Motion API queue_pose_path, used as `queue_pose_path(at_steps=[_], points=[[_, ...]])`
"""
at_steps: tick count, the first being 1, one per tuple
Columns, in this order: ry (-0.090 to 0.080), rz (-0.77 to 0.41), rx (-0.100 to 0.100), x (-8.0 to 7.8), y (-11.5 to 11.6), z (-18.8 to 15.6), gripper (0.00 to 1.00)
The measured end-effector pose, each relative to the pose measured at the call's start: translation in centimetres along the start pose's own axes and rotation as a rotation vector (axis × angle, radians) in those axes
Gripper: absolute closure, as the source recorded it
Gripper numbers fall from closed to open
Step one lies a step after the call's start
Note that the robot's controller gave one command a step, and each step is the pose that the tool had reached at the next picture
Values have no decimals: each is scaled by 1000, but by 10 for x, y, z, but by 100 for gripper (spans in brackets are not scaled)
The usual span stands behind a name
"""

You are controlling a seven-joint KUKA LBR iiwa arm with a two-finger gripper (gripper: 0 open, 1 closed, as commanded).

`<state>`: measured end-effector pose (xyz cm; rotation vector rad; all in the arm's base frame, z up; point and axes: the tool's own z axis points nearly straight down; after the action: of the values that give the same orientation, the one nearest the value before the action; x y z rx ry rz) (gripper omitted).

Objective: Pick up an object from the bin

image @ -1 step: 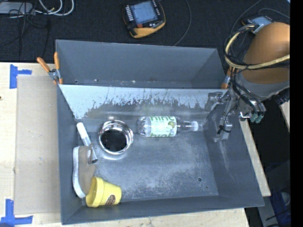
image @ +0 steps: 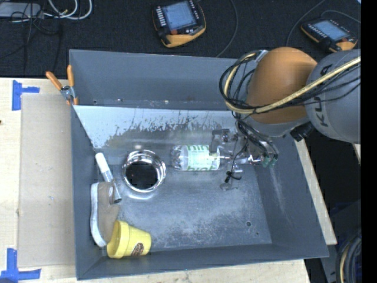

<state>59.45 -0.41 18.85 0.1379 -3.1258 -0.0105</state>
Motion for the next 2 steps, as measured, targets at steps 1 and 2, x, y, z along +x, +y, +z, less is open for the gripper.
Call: queue_pose_path(at_steps=[1,2], points=[[-4,-260,1,1,-17,-32,0],[0,-246,0,13,57,-11,0]])
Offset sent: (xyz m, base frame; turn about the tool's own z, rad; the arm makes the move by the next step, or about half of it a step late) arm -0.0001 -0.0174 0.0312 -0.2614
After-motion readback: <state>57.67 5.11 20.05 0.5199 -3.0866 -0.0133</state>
